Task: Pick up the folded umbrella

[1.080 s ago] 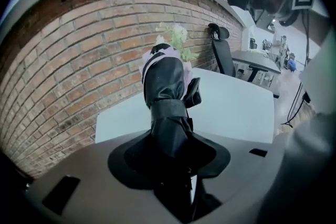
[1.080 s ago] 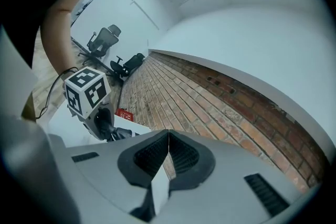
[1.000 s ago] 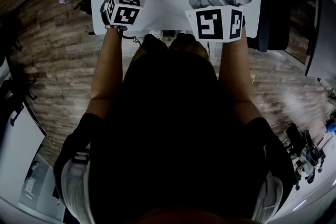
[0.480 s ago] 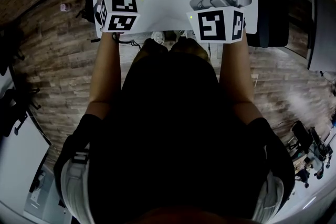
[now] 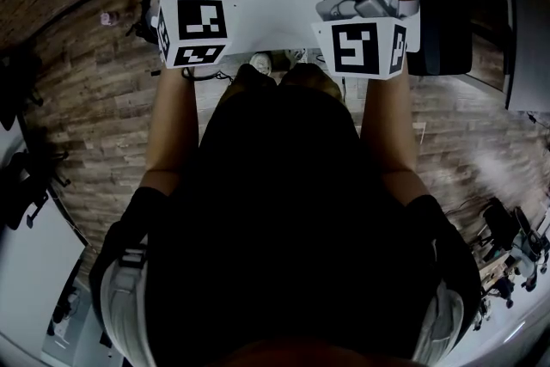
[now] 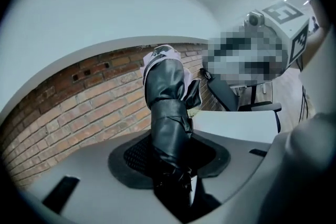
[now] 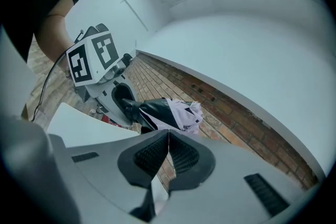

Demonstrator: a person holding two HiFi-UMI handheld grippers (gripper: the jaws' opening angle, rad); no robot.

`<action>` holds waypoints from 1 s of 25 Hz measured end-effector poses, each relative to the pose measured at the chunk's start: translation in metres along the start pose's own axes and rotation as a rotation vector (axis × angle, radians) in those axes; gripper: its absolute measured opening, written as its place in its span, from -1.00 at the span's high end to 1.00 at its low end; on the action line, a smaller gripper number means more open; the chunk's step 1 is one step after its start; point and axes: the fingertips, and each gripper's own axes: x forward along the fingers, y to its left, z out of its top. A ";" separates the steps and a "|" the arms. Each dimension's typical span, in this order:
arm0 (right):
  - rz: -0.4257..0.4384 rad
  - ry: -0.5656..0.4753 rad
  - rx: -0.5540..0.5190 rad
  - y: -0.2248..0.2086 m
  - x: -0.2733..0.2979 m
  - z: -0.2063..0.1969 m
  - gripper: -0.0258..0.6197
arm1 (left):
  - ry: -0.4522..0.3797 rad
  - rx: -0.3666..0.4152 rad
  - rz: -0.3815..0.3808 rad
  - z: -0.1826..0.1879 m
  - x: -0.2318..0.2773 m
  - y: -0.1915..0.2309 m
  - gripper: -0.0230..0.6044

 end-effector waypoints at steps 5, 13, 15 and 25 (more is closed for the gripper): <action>-0.011 -0.010 0.012 -0.004 -0.005 0.007 0.83 | -0.073 0.042 0.036 0.028 -0.013 0.011 0.35; -0.026 -0.040 0.011 -0.011 -0.011 0.019 0.83 | -0.136 0.098 0.081 0.052 -0.027 0.016 0.35; -0.029 -0.053 0.015 -0.013 -0.013 0.023 0.83 | -0.164 0.111 0.102 0.058 -0.031 0.019 0.35; -0.044 -0.105 0.030 -0.022 -0.020 0.039 0.83 | -0.251 0.191 0.166 0.084 -0.052 0.029 0.35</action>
